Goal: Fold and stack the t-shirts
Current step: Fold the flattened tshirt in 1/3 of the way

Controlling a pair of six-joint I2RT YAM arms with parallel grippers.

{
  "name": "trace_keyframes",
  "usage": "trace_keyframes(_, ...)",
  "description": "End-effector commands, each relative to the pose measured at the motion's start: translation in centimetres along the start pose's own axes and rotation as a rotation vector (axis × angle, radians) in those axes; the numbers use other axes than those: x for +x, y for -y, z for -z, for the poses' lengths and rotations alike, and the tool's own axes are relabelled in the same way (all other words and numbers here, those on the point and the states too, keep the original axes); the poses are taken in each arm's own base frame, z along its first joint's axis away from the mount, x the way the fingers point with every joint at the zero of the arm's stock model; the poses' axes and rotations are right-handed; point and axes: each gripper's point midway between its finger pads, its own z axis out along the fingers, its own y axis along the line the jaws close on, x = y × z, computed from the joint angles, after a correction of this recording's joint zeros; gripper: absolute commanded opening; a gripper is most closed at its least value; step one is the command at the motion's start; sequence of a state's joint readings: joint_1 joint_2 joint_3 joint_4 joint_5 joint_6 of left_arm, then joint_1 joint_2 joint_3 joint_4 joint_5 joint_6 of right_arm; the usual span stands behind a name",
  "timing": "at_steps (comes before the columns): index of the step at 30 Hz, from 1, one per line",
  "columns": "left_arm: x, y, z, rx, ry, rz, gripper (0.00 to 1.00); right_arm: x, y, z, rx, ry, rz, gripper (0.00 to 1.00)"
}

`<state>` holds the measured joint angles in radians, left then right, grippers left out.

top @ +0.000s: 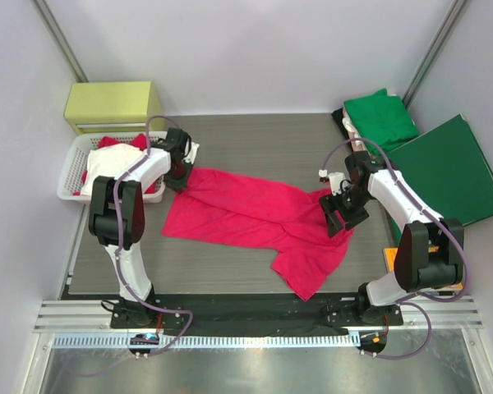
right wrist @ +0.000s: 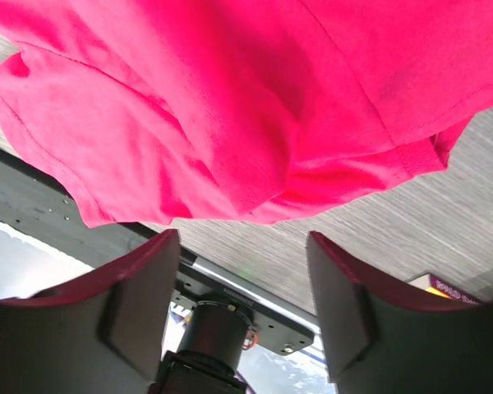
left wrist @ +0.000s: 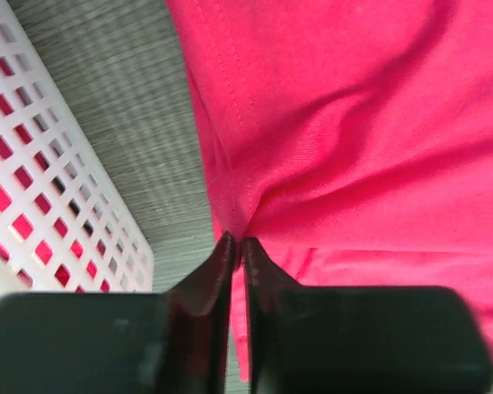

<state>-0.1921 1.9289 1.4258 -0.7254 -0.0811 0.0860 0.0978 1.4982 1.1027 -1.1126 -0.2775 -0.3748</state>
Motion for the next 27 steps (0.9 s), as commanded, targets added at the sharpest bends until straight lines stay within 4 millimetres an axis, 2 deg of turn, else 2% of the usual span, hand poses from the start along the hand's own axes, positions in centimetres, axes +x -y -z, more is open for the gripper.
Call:
trace_keyframes(1, -0.4, -2.2, -0.5, -0.051, -0.008, 0.003, 0.25, 0.3, -0.1, 0.9, 0.014, 0.020, 0.011, 0.72)
trace_keyframes(4, -0.2, -2.5, -0.5, -0.055, -0.015, 0.007, 0.51, 0.3, 0.0, 1.2, 0.032, 0.028, 0.014, 0.74)
trace_keyframes(7, 0.0, -2.9, -0.5, -0.063, -0.020, 0.005, 0.60, 0.4, 0.1, 1.4, 0.039, 0.034, 0.015, 0.75)
trace_keyframes(11, 0.4, -3.2, -0.2, -0.065, -0.023, 0.010, 0.63, 0.2, 0.1, 2.1, 0.052, 0.058, 0.018, 0.74)
trace_keyframes(14, 0.7, -3.3, 0.8, -0.058, 0.000, 0.021, 0.63, -0.1, -0.2, 3.6, 0.069, 0.115, 0.027, 0.75)
trace_keyframes(15, 0.2, -3.5, 1.8, -0.062, 0.038, 0.026, 0.64, -0.2, -0.5, 3.9, 0.064, 0.127, 0.029, 0.75)
trace_keyframes(19, 0.8, -2.5, 3.5, -0.019, 0.071, 0.043, 0.64, -0.6, -1.3, 5.7, 0.076, 0.222, 0.038, 0.76)
trace_keyframes(27, 1.7, -1.7, 5.5, 0.015, 0.104, 0.050, 0.66, -1.5, -0.5, 6.1, 0.135, 0.295, 0.033, 0.77)
